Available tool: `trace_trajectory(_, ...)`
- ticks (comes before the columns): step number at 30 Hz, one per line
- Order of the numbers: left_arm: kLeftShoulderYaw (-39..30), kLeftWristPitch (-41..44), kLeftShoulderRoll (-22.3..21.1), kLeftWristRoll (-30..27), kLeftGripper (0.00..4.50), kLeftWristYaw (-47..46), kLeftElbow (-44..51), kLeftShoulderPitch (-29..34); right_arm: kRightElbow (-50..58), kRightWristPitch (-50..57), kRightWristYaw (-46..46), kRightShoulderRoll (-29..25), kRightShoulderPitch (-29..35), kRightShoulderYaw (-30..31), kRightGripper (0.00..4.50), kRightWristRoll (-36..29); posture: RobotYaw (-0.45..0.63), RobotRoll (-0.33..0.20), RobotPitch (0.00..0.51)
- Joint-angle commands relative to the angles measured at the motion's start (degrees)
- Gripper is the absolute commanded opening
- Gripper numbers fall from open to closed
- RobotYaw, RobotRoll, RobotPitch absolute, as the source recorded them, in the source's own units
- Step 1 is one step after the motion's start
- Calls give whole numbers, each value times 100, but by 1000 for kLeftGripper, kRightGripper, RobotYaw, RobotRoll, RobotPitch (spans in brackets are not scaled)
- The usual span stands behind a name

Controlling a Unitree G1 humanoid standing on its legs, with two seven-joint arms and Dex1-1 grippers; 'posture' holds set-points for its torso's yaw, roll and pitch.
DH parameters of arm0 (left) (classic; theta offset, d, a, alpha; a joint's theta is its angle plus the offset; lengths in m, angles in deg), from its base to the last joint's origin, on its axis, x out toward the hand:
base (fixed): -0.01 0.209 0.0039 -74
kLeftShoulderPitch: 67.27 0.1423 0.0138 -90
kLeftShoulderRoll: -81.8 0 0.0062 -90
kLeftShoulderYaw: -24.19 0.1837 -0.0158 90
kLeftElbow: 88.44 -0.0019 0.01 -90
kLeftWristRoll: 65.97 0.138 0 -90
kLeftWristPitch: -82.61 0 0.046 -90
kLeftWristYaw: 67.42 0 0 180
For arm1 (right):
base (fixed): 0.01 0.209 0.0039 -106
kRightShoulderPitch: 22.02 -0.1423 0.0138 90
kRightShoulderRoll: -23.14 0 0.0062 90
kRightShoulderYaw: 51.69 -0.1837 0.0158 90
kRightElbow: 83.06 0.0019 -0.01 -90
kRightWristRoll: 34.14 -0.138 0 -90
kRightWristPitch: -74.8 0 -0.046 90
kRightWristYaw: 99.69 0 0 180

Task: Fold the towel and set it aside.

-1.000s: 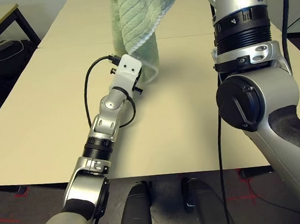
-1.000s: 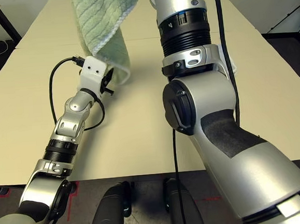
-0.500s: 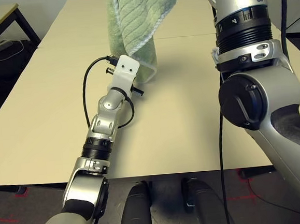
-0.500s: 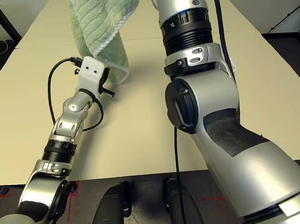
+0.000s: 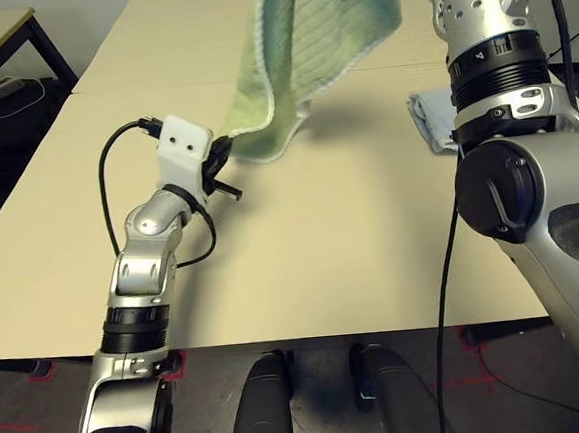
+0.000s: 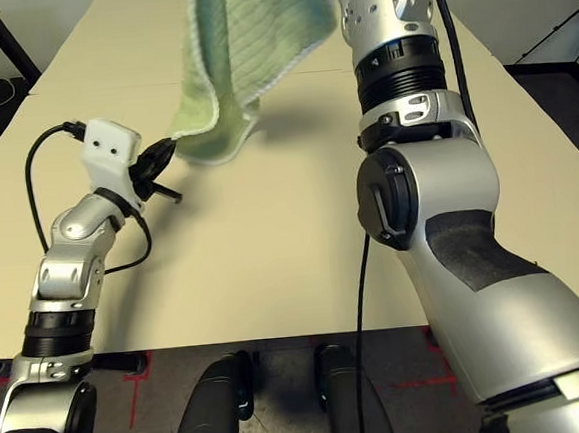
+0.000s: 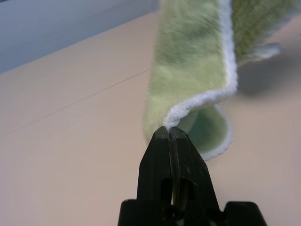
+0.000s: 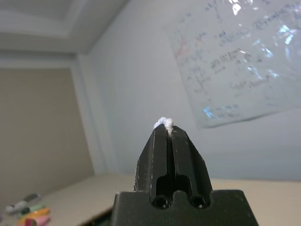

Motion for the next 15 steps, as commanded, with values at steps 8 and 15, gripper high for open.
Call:
trace_trajectory(8, -701, 157, -585, -271, 65, 40, -350, -209, 525, 121, -186, -718, 1229, 245, 0, 492, 125, 0, 170)
trace_trajectory(15, -1088, 445, -1115, -709, 65, 408, -460, -317, 185, -62, -548, -1212, 1635, 243, 0, 715, 128, 0, 170)
